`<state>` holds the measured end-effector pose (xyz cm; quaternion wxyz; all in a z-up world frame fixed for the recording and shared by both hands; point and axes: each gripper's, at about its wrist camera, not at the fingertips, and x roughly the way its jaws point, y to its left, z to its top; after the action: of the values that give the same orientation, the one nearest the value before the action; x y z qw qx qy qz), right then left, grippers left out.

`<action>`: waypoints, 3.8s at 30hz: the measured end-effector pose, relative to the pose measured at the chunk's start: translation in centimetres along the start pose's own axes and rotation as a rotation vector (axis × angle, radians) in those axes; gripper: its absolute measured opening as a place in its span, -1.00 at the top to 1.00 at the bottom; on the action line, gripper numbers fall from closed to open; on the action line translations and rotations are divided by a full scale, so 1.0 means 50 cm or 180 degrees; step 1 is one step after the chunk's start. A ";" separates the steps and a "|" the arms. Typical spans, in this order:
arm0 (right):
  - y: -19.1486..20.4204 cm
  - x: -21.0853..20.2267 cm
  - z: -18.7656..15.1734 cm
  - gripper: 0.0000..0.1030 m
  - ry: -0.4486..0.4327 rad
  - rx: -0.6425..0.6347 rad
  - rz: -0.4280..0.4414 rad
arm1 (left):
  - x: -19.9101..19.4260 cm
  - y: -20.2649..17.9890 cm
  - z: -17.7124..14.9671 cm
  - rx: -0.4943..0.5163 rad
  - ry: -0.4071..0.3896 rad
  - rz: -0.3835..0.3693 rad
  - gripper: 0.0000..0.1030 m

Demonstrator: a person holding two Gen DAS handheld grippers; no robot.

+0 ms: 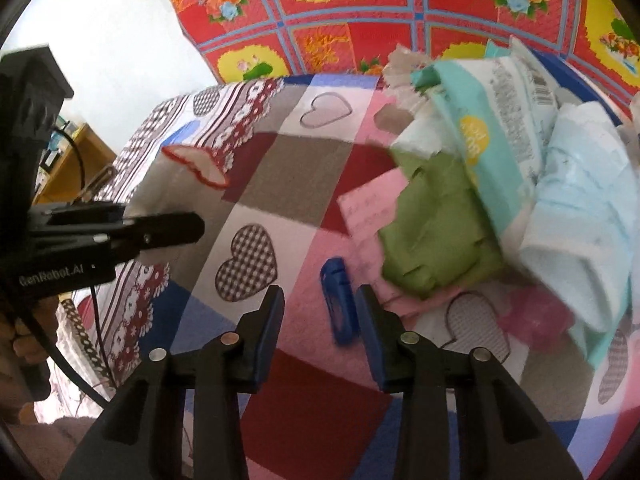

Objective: Collect trash
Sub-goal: 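Lower the right gripper onto the blue plastic clip and close while the left holds the sock, then carry the sock in the left gripper and blue clip in the right over the bucket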

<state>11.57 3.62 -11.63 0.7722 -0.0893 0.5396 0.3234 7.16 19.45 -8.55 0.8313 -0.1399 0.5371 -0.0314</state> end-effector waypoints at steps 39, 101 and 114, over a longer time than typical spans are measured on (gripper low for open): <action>-0.055 -0.178 -0.145 0.69 -0.0409 0.0817 -0.0163 | -0.019 -0.230 -0.056 0.0742 0.0152 -0.0389 0.54; -0.488 -0.637 -0.889 0.69 -0.1157 0.3239 -0.1393 | 0.130 -1.114 -0.385 0.3047 0.0870 -0.1283 0.54; -0.610 -0.647 -1.109 0.69 -0.1102 0.3791 -0.1619 | 0.249 -1.306 -0.524 0.3330 0.1051 -0.1335 0.53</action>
<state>-20.00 -60.07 -11.51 0.8173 0.2808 0.4563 -0.2121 -4.81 -50.89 -12.22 0.6712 0.1925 0.5334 -0.4774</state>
